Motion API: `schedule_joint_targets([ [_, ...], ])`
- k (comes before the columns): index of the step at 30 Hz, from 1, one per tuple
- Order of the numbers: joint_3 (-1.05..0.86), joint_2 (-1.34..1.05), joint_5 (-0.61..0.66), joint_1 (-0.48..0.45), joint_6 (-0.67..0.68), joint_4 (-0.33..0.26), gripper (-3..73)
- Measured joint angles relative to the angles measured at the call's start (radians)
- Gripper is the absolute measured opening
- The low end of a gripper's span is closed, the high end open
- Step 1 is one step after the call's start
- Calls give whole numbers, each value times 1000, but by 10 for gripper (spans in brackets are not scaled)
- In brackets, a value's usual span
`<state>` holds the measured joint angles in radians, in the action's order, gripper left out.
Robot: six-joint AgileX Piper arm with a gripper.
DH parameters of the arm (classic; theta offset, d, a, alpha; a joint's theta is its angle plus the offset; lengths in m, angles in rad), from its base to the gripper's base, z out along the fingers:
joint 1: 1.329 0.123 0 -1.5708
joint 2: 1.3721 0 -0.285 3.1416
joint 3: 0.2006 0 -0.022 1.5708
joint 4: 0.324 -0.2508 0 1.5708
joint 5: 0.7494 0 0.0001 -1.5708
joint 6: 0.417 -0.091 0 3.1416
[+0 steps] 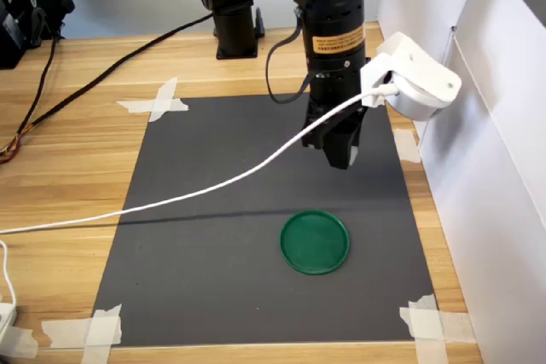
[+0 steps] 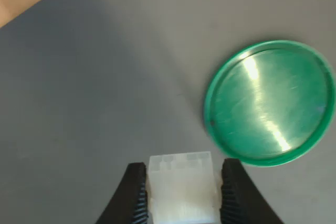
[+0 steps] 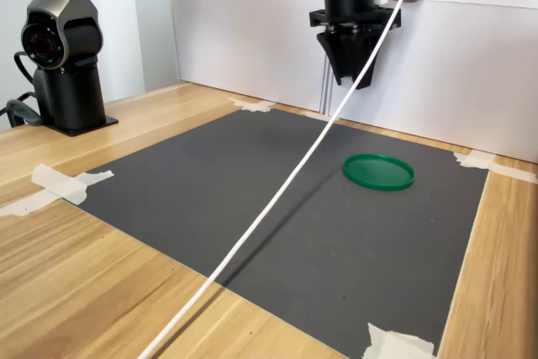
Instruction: Grasp a white terminal and put it in the green lid.
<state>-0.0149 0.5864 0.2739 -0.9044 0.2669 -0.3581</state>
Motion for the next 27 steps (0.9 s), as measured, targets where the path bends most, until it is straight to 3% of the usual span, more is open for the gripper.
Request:
schedule_joint_targets([
  [10, 158, 155, 41, -60, -49, 34, 320],
  [27, 163, 234, -21, -100, -87, 63, 320],
])
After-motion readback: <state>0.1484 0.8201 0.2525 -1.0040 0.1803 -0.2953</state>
